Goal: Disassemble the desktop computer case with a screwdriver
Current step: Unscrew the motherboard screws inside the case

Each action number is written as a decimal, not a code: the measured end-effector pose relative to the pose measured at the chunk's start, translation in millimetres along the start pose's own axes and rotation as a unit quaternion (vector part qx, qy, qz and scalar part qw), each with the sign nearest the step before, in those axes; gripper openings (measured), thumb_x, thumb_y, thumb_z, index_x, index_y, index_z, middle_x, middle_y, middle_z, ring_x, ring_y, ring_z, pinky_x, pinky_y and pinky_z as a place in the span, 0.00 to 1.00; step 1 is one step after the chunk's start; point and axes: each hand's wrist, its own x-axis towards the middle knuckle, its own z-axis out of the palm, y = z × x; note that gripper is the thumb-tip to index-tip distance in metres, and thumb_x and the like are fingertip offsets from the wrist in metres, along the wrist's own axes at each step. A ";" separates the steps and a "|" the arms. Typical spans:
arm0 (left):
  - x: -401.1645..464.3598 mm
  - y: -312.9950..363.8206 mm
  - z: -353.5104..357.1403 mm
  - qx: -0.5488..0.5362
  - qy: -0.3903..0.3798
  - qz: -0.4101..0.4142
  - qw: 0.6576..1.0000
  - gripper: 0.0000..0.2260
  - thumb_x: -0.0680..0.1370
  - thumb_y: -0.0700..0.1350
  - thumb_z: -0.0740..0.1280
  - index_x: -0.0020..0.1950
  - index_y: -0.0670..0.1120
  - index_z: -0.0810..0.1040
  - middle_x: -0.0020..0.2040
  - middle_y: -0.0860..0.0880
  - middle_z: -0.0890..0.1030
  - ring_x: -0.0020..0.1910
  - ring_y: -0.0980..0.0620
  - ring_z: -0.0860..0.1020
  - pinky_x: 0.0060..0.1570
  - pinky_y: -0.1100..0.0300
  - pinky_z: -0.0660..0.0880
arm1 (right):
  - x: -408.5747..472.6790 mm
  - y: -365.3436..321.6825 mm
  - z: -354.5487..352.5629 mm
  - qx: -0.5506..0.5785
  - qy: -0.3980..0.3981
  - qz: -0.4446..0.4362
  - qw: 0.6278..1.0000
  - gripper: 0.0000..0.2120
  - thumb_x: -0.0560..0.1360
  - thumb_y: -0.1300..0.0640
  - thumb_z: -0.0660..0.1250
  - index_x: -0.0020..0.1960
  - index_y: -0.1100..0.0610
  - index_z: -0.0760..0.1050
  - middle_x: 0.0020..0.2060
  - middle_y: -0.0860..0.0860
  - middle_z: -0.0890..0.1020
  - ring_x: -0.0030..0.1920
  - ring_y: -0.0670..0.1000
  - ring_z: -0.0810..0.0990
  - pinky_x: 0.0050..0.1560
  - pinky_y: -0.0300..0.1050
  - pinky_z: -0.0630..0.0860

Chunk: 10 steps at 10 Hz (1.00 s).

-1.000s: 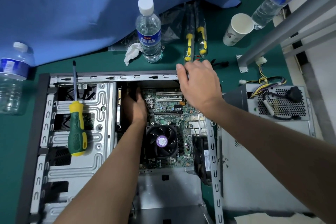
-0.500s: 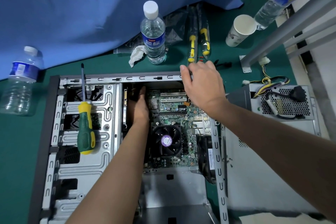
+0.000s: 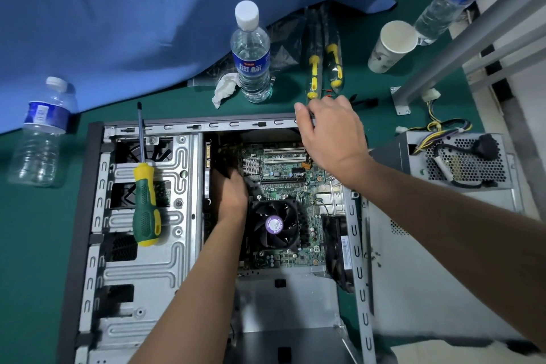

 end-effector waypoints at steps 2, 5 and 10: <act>1.9 8.0 2.8 -0.076 0.054 0.051 0.994 0.21 0.86 0.46 0.52 0.75 0.37 0.63 0.73 0.38 0.69 0.73 0.43 0.67 0.68 0.59 0.58 | 0.3 0.2 -0.3 -0.004 0.003 0.000 1.000 0.22 0.83 0.45 0.50 0.43 0.57 0.74 0.39 0.50 0.73 0.52 0.56 0.71 0.52 0.54 0.71; 0.6 15.6 -1.5 0.196 0.091 0.148 0.965 0.16 0.84 0.35 0.52 0.71 0.35 0.69 0.68 0.41 0.74 0.70 0.45 0.71 0.56 0.72 0.69 | 0.8 0.0 -1.1 -0.001 0.001 0.000 1.000 0.21 0.83 0.45 0.50 0.41 0.56 0.70 0.40 0.50 0.73 0.54 0.56 0.71 0.54 0.55 0.71; -56.9 38.9 -19.4 -0.110 -0.017 0.020 0.994 0.06 0.78 0.35 0.56 0.49 0.39 0.72 0.45 0.40 0.80 0.38 0.44 0.81 0.35 0.59 0.75 | 2.5 4.4 2.3 0.023 0.000 -0.009 1.000 0.20 0.83 0.44 0.50 0.40 0.55 0.69 0.40 0.49 0.72 0.56 0.56 0.71 0.60 0.55 0.69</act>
